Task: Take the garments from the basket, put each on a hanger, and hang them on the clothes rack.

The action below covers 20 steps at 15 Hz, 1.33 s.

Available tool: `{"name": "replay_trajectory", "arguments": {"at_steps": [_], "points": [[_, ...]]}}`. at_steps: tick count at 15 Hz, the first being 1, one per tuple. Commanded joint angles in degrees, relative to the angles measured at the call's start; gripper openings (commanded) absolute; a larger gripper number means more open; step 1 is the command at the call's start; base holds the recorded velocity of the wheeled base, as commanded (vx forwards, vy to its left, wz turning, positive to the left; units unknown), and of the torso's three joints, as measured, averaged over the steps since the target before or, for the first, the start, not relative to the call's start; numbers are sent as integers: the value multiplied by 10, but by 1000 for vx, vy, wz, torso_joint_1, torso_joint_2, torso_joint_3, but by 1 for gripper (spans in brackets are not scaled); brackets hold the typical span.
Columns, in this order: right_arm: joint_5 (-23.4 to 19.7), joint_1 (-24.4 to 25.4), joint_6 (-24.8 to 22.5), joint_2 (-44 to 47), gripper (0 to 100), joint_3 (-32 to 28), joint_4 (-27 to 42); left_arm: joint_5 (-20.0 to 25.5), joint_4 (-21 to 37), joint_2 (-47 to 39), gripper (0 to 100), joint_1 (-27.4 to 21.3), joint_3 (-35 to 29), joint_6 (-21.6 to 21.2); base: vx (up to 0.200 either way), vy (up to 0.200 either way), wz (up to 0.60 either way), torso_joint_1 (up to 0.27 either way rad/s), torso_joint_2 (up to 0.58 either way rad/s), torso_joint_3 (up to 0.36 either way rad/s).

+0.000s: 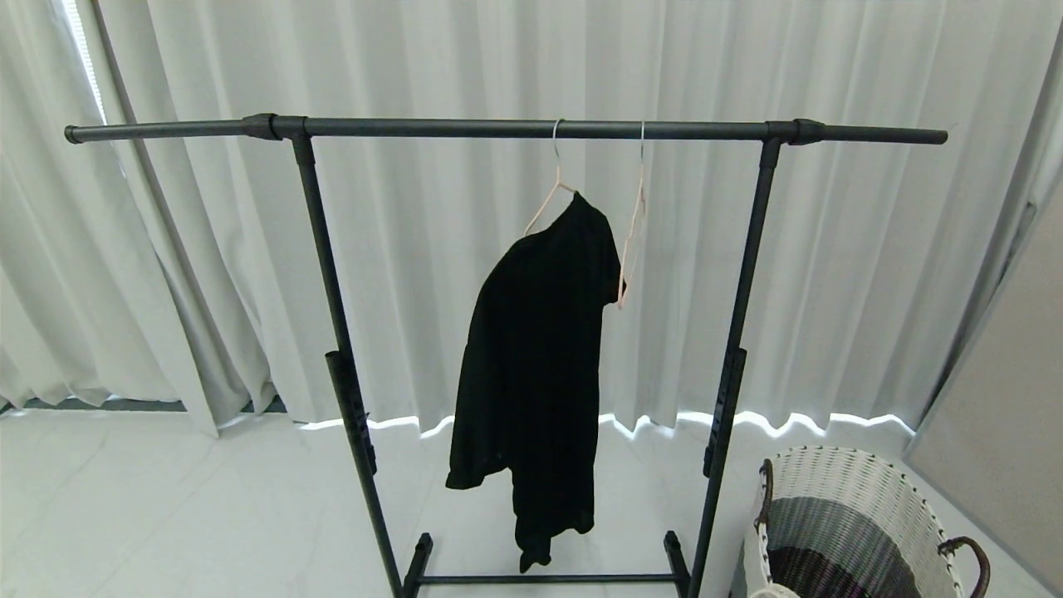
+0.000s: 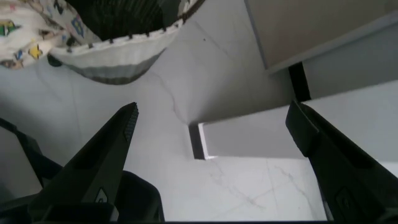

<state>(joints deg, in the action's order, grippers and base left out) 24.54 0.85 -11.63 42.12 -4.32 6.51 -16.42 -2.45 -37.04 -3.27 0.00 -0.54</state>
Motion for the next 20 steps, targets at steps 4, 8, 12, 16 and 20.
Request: {"name": "replay_trajectory", "arguments": {"at_steps": [4, 8, 12, 16, 20], "points": [[-11, 30, -1, 16, 100, 0, 0, 0, 0, -4, 100, 0, 0, 1, 150, 0, 0, 2, 2, 2], [-63, 98, -16, 52, 100, 0, 0, 1, 0, -5, 100, 0, 0, 1, 0, 0, 0, 0, 0, 0], [-186, 107, -97, 184, 100, -41, -48, 4, 1, -5, 100, 0, 0, 3, 0, 0, 0, 0, 0, 0], [-187, 168, -99, 452, 100, -32, -280, 10, 2, -15, 100, 0, 0, 4, 0, 0, 0, 0, 0, 0], [-199, 210, -103, 626, 100, -79, -333, 10, 2, -19, 100, 0, 0, 4, 0, 0, 0, 0, 0, 0]]}}
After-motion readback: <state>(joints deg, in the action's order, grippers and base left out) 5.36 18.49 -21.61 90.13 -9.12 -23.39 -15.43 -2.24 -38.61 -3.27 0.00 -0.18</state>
